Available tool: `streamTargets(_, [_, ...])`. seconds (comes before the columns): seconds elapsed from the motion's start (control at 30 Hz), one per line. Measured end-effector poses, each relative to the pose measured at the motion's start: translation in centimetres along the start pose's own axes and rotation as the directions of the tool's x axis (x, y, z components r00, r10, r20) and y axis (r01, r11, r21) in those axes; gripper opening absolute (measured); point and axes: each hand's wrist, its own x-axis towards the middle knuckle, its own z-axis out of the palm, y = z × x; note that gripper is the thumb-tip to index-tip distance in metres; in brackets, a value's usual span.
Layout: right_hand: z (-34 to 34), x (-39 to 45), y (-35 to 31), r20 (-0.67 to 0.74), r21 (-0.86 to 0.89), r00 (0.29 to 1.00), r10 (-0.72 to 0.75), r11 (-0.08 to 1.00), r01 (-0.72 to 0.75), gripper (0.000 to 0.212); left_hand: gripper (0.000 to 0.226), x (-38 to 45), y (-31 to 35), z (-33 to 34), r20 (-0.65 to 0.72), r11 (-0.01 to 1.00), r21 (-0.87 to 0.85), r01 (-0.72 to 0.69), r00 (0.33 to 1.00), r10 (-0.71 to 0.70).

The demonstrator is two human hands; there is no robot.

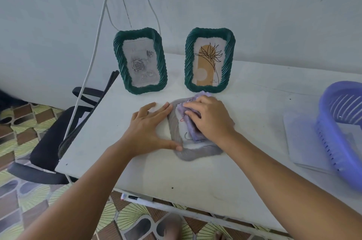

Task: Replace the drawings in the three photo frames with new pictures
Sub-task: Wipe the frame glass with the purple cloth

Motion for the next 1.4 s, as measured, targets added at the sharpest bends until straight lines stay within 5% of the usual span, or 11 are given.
streamTargets(0.17, [-0.9, -0.5, 0.8, 0.082, 0.069, 0.996, -0.025, 0.997, 0.019, 0.025, 0.131, -0.1, 0.1, -0.1, -0.006, 1.000, -0.017, 0.001, 1.000, -0.001])
streamTargets(0.33, [-0.1, -0.1, -0.2, 0.000, 0.028, 1.000, 0.013, 1.000, -0.013, 0.013, 0.131, -0.2, 0.3, -0.1, -0.005, 1.000, -0.022, 0.016, 1.000, -0.017])
streamTargets(0.5, [-1.7, -1.3, 0.0, 0.106, 0.055, 0.994, -0.027, 0.998, 0.021, 0.011, 0.130, -0.2, 0.4, -0.2, -0.010, 0.999, -0.030, 0.018, 1.000, -0.018])
streamTargets(0.7, [-0.7, 0.4, 0.1, -0.006, -0.050, 0.996, 0.088, 0.995, -0.088, 0.015, 0.133, -0.1, 0.4, -0.1, -0.007, 0.999, -0.028, 0.035, 0.999, -0.035])
streamTargets(0.93, [-1.8, -0.9, 0.1, 0.145, 0.095, 0.989, -0.015, 0.995, 0.001, 0.012, 0.132, -0.3, 0.6, -0.2, -0.015, 0.998, -0.048, 0.030, 0.999, -0.031])
streamTargets(1.13, [-0.6, 1.1, 0.0, 0.011, -0.053, 0.995, 0.102, 0.993, -0.101, 0.015, 0.134, -0.3, 0.7, -0.3, -0.003, 0.999, -0.036, 0.038, 0.999, -0.038])
streamTargets(1.4, [-2.3, -1.0, 0.5, 0.157, 0.075, 0.988, -0.002, 0.997, -0.010, 0.016, 0.132, -0.3, 0.6, -0.2, -0.011, 0.998, -0.041, 0.037, 0.999, -0.037])
